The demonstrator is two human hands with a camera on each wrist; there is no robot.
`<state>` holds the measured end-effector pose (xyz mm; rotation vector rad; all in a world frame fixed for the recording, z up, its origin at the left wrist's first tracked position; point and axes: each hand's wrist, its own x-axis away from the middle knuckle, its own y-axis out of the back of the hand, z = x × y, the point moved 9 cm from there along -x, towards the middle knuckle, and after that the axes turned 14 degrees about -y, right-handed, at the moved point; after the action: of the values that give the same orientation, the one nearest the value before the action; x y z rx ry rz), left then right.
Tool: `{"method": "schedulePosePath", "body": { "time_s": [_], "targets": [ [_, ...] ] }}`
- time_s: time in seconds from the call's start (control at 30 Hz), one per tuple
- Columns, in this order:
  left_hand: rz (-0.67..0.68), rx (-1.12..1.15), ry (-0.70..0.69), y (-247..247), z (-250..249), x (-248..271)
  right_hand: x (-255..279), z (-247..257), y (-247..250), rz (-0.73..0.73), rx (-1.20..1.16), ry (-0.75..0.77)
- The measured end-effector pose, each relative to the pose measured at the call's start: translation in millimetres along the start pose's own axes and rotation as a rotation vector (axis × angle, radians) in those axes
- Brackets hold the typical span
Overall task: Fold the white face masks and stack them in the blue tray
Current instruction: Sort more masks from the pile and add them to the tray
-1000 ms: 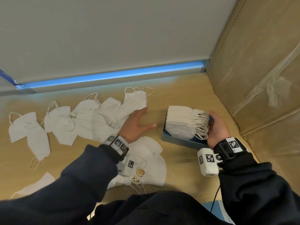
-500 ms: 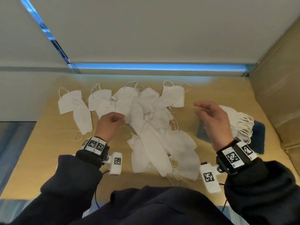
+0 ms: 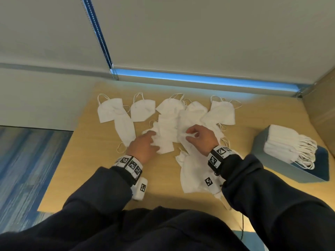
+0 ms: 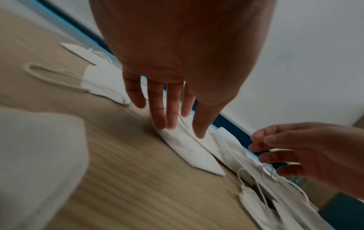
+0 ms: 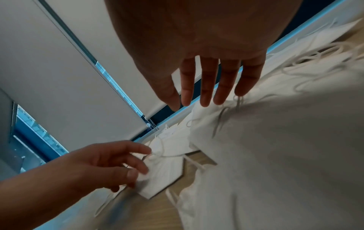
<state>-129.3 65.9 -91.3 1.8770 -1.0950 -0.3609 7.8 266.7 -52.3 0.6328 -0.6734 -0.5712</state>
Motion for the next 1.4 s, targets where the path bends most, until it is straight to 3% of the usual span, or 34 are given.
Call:
{"method": "schedulePosePath", "body": {
  "time_s": [0.13,0.23,0.33,0.4,0.53,0.63,0.7,0.77,0.83,0.87,0.93,1.0,1.07,1.13,1.23,1.3,1.4],
  "targets": [
    [-0.080,-0.157,-0.020,23,16,-8,7,27,-26,0.044,-0.035,0.006],
    [0.063,-0.231,-0.030,18,16,-18,5,45,-70,0.175,0.114,-0.032],
    [0.188,-0.259,-0.040,14,17,-23,1,57,-92,0.199,0.184,-0.103],
    [0.249,-0.181,-0.097,14,17,-20,-1,60,-96,0.204,0.184,-0.129],
    [0.226,0.112,-0.272,55,4,0,2,56,-95,0.225,-0.016,-0.097],
    [0.361,0.328,-0.330,89,-6,5,22,70,-89,0.324,-0.232,-0.019],
    [0.281,0.477,-0.339,111,-5,-13,36,81,-87,0.422,-0.360,0.003],
    [0.055,0.601,-0.269,129,14,-47,44,85,-79,0.389,-0.440,0.011],
    [-0.085,0.466,-0.176,134,39,-81,43,81,-72,0.321,-0.539,-0.017],
    [-0.082,0.295,-0.134,131,50,-96,42,77,-70,0.315,-0.598,-0.039],
    [0.028,-0.033,-0.095,116,64,-118,38,68,-65,0.318,-0.724,-0.105],
    [0.178,-0.288,-0.153,93,63,-126,35,58,-56,0.289,-0.822,-0.163],
    [0.290,-0.593,-0.246,73,50,-128,33,53,-44,0.225,-0.815,-0.147],
    [0.308,-0.796,-0.331,66,34,-123,32,51,-31,0.133,-0.722,-0.078],
    [0.313,-0.912,-0.402,62,16,-111,39,62,-18,0.042,-0.510,0.068],
    [0.334,-0.910,-0.408,58,14,-101,44,66,-20,0.147,-0.607,0.060],
    [0.273,-0.828,-0.391,65,15,-89,55,65,-34,0.332,-0.682,-0.071]
  ]
}}
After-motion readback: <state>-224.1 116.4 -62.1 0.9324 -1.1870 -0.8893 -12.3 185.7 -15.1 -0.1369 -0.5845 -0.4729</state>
